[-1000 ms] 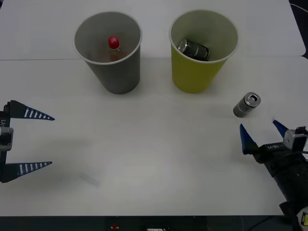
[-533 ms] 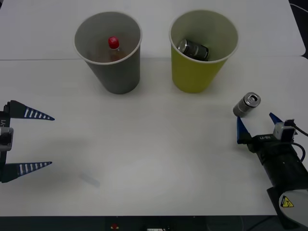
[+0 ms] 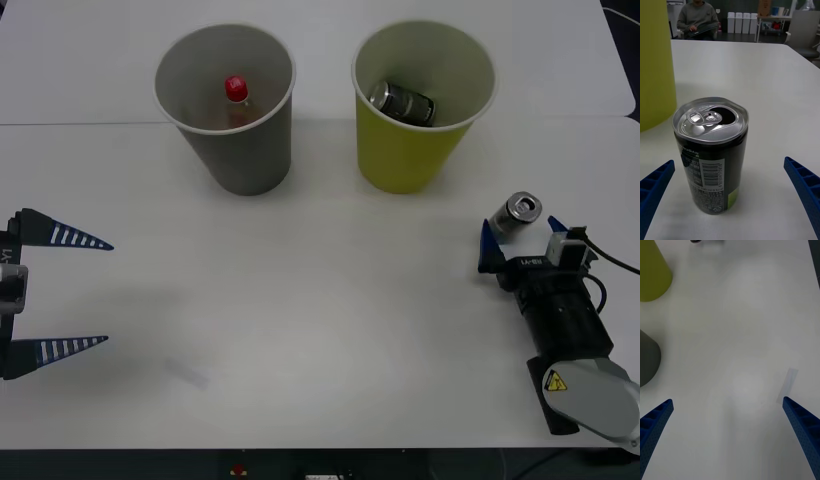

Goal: Put the can into the green bin and the plastic bottle into the gray bin

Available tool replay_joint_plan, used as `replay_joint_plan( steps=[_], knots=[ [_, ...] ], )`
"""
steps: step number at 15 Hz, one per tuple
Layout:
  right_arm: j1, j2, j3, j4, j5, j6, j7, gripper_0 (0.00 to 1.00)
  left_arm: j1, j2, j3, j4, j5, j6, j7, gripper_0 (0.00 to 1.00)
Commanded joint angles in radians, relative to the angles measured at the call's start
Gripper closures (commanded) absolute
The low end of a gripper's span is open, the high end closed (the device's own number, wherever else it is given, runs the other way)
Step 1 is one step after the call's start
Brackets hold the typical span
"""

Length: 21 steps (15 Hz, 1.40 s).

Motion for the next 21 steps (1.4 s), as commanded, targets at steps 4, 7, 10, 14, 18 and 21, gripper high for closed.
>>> replay_joint_plan(
  steps=[4,7,10,14,18,21],
  knots=[
    [-0.042,0.038,0.000,0.058,-0.014,-0.003,0.000,0.00,0.000,0.000,0.000,0.000,0.000,0.000,0.000,0.00],
    [-0.067,0.054,-0.001,0.090,-0.016,-0.006,0.000,0.00,0.000,0.000,0.000,0.000,0.000,0.000,0.000,0.00],
    [-0.091,0.079,-0.001,0.135,-0.016,-0.012,0.000,0.00,0.000,0.000,0.000,0.000,0.000,0.000,0.000,0.00],
    [-0.107,0.090,-0.001,0.150,-0.033,-0.015,0.009,0.14,0.000,0.000,0.000,0.000,0.000,0.000,0.000,0.00],
    [-0.107,0.090,0.000,0.150,-0.028,-0.017,0.009,1.00,0.000,0.000,0.000,0.000,0.000,0.000,0.000,0.00],
    [-0.107,0.088,0.000,0.150,-0.022,-0.017,0.009,1.00,0.000,0.000,0.000,0.000,0.000,0.000,0.000,0.00]
  ],
)
